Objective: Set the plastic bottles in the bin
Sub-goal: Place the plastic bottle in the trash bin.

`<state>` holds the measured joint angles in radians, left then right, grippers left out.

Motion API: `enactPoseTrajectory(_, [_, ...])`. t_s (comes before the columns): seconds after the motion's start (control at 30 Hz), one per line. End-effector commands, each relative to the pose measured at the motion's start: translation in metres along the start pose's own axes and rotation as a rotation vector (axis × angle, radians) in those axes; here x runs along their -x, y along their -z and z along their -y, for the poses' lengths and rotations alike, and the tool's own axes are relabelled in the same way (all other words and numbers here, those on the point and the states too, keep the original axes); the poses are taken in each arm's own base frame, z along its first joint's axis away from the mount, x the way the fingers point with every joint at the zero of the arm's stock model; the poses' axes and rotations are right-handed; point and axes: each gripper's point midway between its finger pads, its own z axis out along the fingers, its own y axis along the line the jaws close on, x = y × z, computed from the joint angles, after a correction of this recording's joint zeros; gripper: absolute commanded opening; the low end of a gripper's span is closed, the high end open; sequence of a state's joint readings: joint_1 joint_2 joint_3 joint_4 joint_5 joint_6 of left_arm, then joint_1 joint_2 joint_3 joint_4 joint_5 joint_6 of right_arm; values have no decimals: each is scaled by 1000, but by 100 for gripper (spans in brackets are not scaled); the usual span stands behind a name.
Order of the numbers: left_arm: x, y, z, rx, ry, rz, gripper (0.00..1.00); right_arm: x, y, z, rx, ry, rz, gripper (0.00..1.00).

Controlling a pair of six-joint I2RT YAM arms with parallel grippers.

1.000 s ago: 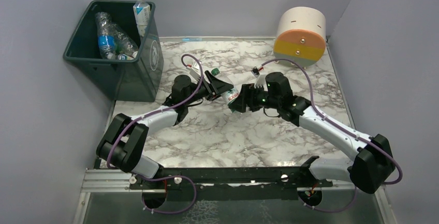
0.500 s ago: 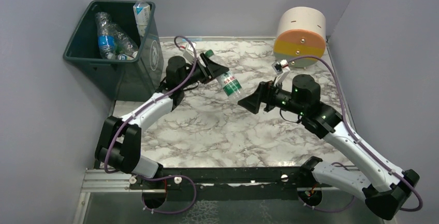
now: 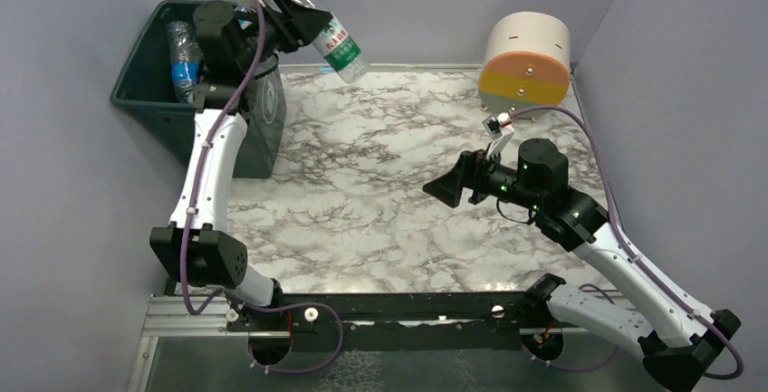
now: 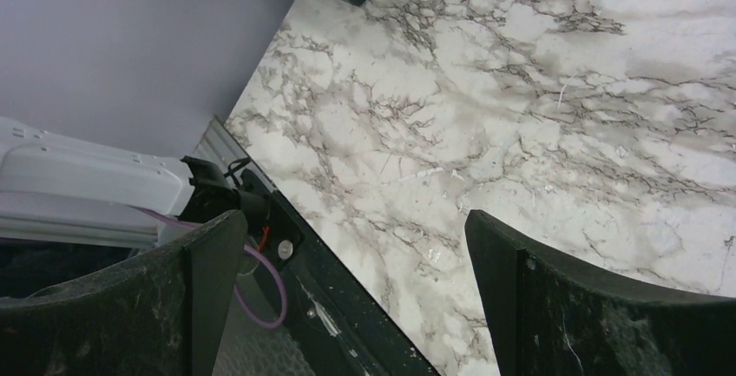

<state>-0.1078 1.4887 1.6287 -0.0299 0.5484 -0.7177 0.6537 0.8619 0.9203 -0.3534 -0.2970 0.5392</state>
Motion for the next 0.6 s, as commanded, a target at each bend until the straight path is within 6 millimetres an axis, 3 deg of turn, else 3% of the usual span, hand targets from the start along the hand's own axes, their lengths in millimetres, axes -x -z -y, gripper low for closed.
enactPoseTrajectory(0.0, [52,21,-28,83,-80,25,51,-12,3,1,5,-19,-29,99])
enactPoseTrajectory(0.1, [104,51,-50,203,-178,102,51,-20,3,3,11,-33,-44,99])
enactPoseTrajectory(0.2, [143,83,-72,319,-247,180,52,-27,5,4,18,-49,-49,99])
enactPoseTrajectory(0.37, [170,116,-94,422,-270,251,52,-35,5,7,14,-63,-74,99])
enactPoseTrajectory(0.57, [187,143,-110,513,-295,314,52,-35,4,6,6,-58,-102,99])
